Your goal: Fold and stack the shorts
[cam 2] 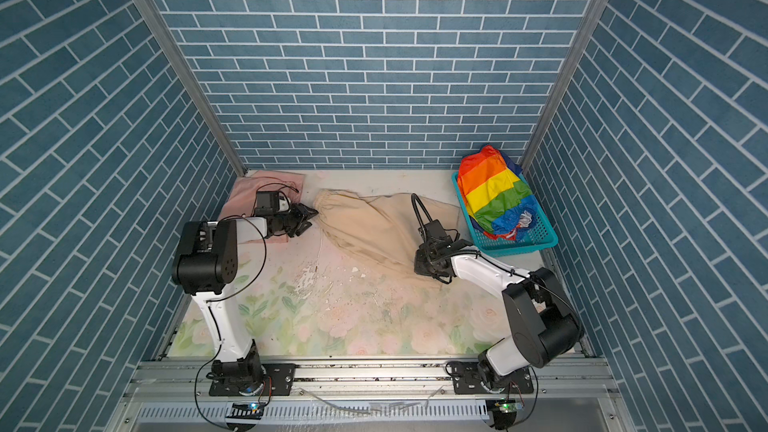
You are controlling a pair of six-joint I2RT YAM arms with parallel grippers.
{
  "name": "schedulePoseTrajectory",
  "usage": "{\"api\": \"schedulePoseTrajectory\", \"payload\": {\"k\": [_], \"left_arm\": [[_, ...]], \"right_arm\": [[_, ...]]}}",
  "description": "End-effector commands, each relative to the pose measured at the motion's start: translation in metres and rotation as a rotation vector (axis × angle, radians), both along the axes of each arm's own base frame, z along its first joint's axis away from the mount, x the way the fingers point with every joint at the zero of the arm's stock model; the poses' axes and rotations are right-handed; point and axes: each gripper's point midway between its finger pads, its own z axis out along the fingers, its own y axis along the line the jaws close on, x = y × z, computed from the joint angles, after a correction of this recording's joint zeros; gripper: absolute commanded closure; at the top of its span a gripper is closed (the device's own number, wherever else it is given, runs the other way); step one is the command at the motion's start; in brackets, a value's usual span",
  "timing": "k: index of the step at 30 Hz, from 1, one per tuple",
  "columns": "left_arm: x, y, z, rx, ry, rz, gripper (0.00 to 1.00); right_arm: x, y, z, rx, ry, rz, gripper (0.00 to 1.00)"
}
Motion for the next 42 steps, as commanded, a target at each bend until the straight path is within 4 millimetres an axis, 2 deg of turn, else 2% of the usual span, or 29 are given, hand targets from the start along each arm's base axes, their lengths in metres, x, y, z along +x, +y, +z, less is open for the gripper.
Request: {"api": "schedulePoseTrajectory", "payload": {"k": [1, 2, 5, 7, 8, 10, 12, 14, 17, 19, 21, 24, 27, 32, 34, 37, 40, 42], "left_arm": [[0.002, 0.01, 0.052, 0.135, -0.057, -0.055, 0.1], [0.0, 0.014, 0.06, 0.179, -0.052, -0.067, 0.01], [-0.005, 0.028, 0.079, 0.298, -0.031, -0.09, 0.0], [-0.005, 0.026, 0.09, 0.301, -0.046, -0.095, 0.0], [-0.005, 0.017, 0.094, 0.278, -0.061, -0.109, 0.0], [-0.004, -0.018, 0.102, 0.22, -0.089, -0.17, 0.0], [-0.004, -0.059, 0.1, 0.149, -0.093, -0.236, 0.01], [-0.003, -0.092, 0.088, 0.088, -0.076, -0.279, 0.0], [-0.003, -0.123, 0.069, 0.073, -0.046, -0.335, 0.0], [-0.001, -0.131, 0.057, 0.079, -0.031, -0.355, 0.0], [0.002, -0.129, 0.04, 0.092, -0.003, -0.355, 0.0], [0.003, -0.11, 0.013, 0.134, 0.055, -0.335, 0.0], [-0.001, -0.09, -0.007, 0.144, 0.096, -0.305, 0.0], [-0.021, -0.072, -0.03, 0.126, 0.165, -0.272, 0.0], [-0.031, -0.071, -0.032, 0.127, 0.173, -0.27, 0.0], [-0.052, -0.072, -0.037, 0.073, 0.191, -0.239, 0.0], [-0.082, -0.081, -0.043, -0.013, 0.208, -0.191, 0.0], [-0.096, -0.087, -0.039, -0.05, 0.197, -0.178, 0.0]], "right_arm": [[-0.006, -0.008, 0.013, -0.013, -0.009, -0.019, 0.69], [-0.007, -0.01, 0.016, -0.008, -0.014, -0.022, 0.64], [-0.01, -0.016, 0.023, 0.019, -0.018, -0.042, 0.49], [-0.013, -0.023, 0.025, 0.04, -0.019, -0.074, 0.39], [-0.014, -0.026, 0.024, 0.05, -0.016, -0.092, 0.36], [-0.015, -0.037, 0.018, 0.077, -0.014, -0.154, 0.31], [-0.019, -0.041, 0.009, 0.141, 0.015, -0.194, 0.28], [-0.021, -0.049, 0.002, 0.161, 0.027, -0.224, 0.27], [-0.022, -0.062, -0.007, 0.148, 0.033, -0.252, 0.26], [-0.021, -0.065, -0.014, 0.155, 0.041, -0.261, 0.26], [-0.018, -0.064, -0.019, 0.159, 0.045, -0.26, 0.28], [-0.009, -0.062, -0.03, 0.158, 0.057, -0.254, 0.31], [0.002, -0.055, -0.039, 0.168, 0.07, -0.243, 0.41], [0.028, -0.055, -0.051, 0.143, 0.077, -0.238, 0.87], [0.046, -0.058, -0.051, 0.117, 0.072, -0.227, 0.99], [0.077, -0.065, -0.051, 0.082, 0.067, -0.218, 1.0], [0.107, -0.073, -0.046, 0.047, 0.057, -0.213, 1.0], [0.12, -0.076, -0.039, 0.034, 0.051, -0.203, 1.0]]}}
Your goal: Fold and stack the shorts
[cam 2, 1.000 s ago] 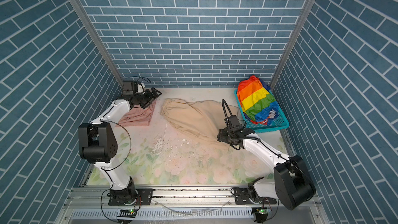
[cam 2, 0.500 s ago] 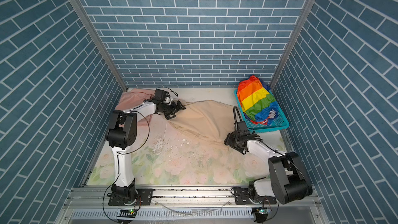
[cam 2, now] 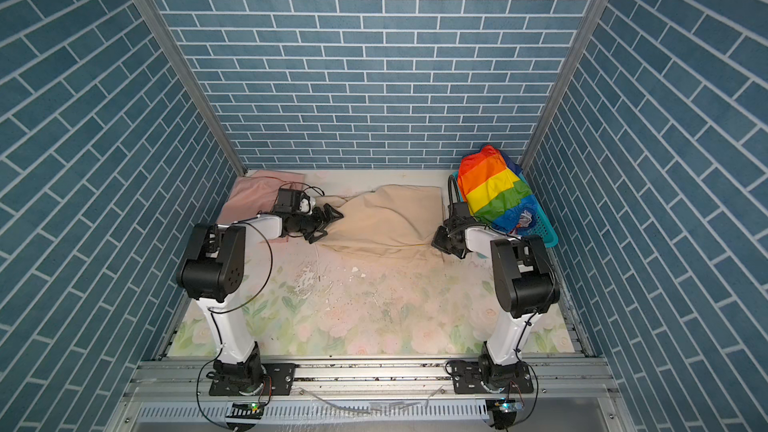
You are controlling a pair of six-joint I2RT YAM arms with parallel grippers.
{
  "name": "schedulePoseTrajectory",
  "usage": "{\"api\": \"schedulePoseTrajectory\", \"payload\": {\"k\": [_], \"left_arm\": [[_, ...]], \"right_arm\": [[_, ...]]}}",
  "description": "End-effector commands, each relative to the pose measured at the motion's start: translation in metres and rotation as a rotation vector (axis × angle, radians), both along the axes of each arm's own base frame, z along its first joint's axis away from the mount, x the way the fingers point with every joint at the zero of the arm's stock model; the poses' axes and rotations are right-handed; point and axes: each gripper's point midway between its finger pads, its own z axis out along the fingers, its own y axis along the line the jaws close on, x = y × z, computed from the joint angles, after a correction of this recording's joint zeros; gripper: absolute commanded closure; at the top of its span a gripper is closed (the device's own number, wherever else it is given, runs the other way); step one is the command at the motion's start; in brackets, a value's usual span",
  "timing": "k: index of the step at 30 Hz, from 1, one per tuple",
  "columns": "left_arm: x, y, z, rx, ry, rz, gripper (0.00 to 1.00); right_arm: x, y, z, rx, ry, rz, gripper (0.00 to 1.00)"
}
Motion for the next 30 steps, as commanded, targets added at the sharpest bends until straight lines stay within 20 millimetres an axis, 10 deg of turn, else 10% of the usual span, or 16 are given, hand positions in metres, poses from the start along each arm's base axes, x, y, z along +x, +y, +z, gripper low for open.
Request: {"api": "schedulePoseTrajectory", "payload": {"k": [1, 11, 30], "left_arm": [[-0.042, -0.005, -0.033, -0.04, 0.159, 0.06, 0.0], [-0.012, 0.007, 0.058, 0.035, 0.0, 0.024, 0.0], [-0.011, 0.064, -0.003, 0.07, 0.122, 0.083, 0.0]], "right_arm": [[0.004, -0.018, -0.001, -0.091, 0.044, 0.027, 1.0], [-0.014, -0.027, 0.037, -0.105, -0.014, 0.033, 0.57], [0.005, -0.02, -0.001, -0.078, 0.018, 0.058, 0.65]]}}
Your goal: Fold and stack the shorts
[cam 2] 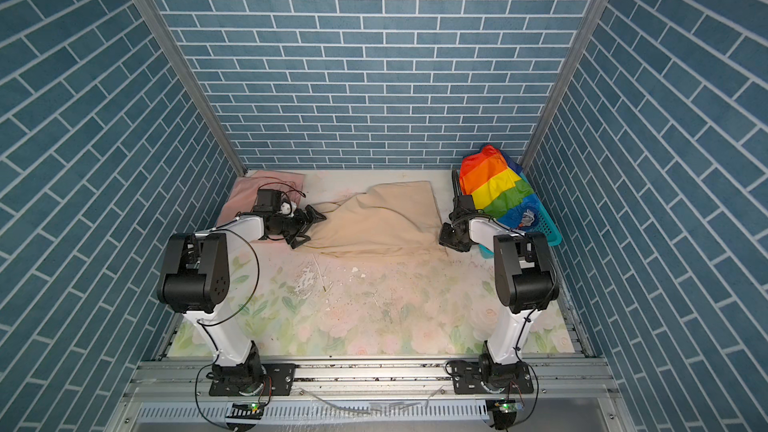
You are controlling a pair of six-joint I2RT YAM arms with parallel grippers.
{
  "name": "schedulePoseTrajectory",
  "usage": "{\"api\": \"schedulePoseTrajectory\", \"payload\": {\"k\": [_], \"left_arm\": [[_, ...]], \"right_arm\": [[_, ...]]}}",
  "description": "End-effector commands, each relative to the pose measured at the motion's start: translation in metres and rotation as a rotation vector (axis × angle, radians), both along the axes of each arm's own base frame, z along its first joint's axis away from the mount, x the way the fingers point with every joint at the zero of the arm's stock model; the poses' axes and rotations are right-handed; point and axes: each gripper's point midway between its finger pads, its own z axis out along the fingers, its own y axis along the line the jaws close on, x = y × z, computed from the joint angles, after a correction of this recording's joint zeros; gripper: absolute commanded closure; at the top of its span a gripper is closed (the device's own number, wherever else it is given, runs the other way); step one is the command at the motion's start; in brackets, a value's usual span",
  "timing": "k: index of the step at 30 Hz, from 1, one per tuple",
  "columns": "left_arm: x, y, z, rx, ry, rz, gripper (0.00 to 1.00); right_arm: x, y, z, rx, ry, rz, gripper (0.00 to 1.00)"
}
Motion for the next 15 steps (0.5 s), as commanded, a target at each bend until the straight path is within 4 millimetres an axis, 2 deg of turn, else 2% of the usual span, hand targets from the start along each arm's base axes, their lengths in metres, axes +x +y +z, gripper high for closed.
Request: {"api": "schedulePoseTrajectory", "payload": {"k": [1, 7, 11, 15], "left_arm": [[-0.005, 0.007, -0.019, 0.03, 0.05, -0.014, 0.0], [-0.007, 0.01, -0.028, 0.023, 0.063, -0.007, 0.0], [-0.011, 0.011, -0.032, 0.019, 0.072, -0.005, 0.0], [-0.012, 0.014, -0.032, 0.009, 0.076, 0.005, 0.0]], "right_arm": [[0.009, 0.0, -0.004, 0.011, -0.015, 0.005, 0.7], [0.014, 0.0, 0.004, 0.01, -0.036, 0.004, 1.0], [0.016, -0.001, 0.018, 0.003, -0.061, 0.007, 1.0], [0.017, -0.002, 0.045, -0.004, -0.101, 0.014, 1.0]]}}
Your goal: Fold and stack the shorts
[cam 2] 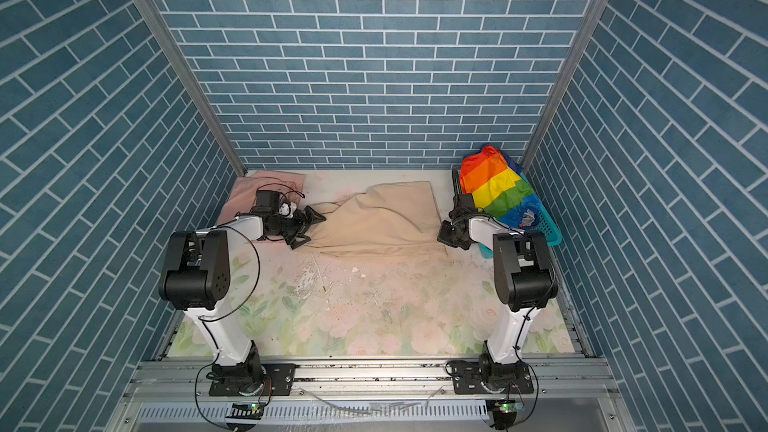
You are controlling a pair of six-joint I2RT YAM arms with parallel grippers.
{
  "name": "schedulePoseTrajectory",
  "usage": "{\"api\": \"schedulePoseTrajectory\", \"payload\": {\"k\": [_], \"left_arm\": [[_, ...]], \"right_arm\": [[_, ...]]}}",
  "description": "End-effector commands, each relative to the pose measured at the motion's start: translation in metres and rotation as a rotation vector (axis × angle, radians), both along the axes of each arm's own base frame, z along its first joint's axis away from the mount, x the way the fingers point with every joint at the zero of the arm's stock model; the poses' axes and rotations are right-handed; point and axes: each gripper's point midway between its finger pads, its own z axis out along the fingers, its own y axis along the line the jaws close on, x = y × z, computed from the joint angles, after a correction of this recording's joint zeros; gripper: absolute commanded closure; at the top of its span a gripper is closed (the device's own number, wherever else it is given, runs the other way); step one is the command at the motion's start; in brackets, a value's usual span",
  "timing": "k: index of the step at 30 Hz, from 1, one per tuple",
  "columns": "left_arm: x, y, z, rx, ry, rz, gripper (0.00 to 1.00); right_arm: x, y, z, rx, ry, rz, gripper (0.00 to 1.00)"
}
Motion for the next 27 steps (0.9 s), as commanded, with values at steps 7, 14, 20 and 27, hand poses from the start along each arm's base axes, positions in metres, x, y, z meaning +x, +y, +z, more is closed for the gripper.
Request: {"api": "schedulePoseTrajectory", "payload": {"k": [7, 14, 20, 27], "left_arm": [[-0.008, 0.017, -0.019, 0.025, 0.062, 0.035, 0.0], [-0.009, 0.03, -0.017, 0.03, 0.074, 0.05, 0.0], [-0.012, 0.039, -0.027, 0.035, 0.101, 0.066, 0.0], [-0.015, 0.038, -0.023, 0.036, 0.099, 0.056, 0.0]], "right_arm": [[0.002, -0.005, 0.084, -0.021, -0.141, 0.027, 1.0], [-0.049, -0.004, 0.075, -0.024, -0.124, 0.04, 1.0], [-0.087, -0.005, 0.008, 0.006, 0.0, 0.017, 1.0], [-0.08, 0.001, -0.005, 0.019, 0.027, 0.023, 1.0]]}}
